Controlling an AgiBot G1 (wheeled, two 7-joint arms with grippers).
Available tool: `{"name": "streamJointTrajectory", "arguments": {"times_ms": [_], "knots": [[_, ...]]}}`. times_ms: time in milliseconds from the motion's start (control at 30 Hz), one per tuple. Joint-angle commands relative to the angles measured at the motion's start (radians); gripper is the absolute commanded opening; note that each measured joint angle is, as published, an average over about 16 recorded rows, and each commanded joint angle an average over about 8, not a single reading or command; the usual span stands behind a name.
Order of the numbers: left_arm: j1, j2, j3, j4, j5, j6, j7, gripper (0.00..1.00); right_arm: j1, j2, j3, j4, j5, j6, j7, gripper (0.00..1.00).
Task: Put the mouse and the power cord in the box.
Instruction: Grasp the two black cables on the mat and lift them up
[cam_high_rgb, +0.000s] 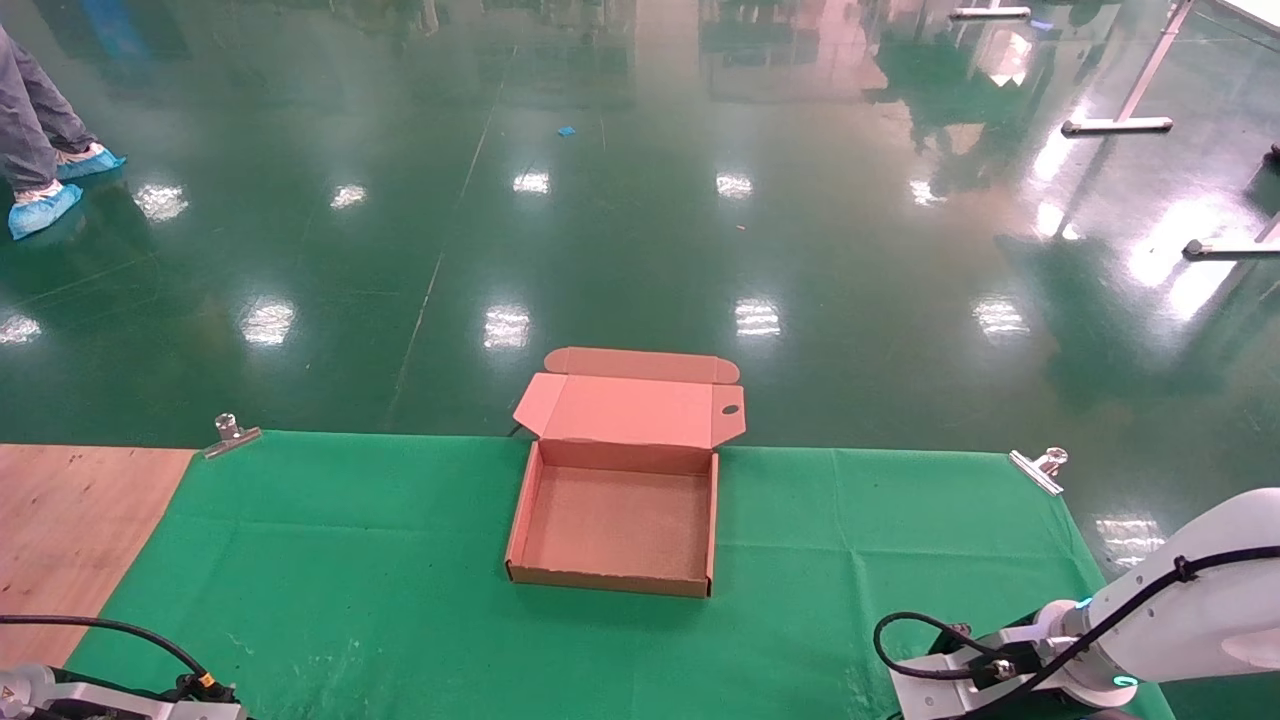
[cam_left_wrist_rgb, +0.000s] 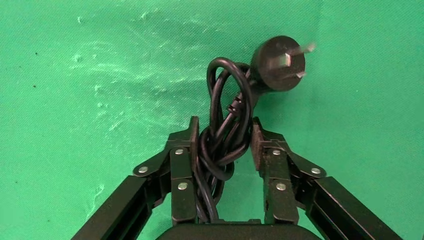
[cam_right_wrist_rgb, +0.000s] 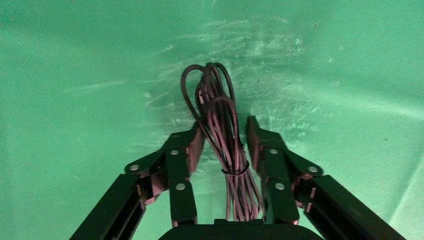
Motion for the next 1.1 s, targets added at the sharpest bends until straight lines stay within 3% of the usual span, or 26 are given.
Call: {"name": "streamJointTrajectory", "arguments": {"times_ms": [33,533,833,1100], "knots": [[0.001,-0.001,-0.001,0.001,-0.001,-0.002,0.001,0.00,0.000,-0.001,0.000,-0.002,0.001,0.000,-0.001,0.00],[-0.031,-0.016,-0.002,0.002,-0.003,0.054,0.002,0.00,0.018,0.060,0.025,0.102,0.046,-0.077,0.020,0.00],[-0.131,-0.025,-0.004,-0.018,-0.006,0.099,-0.032,0.00,0.042,0.152,0.069,0.321,0.109,-0.161,0.104,0.00],[-0.245,0.027,-0.003,-0.066,-0.005,0.175,-0.098,0.00,0.079,0.193,0.108,0.542,0.156,-0.219,0.239,0.00]]}}
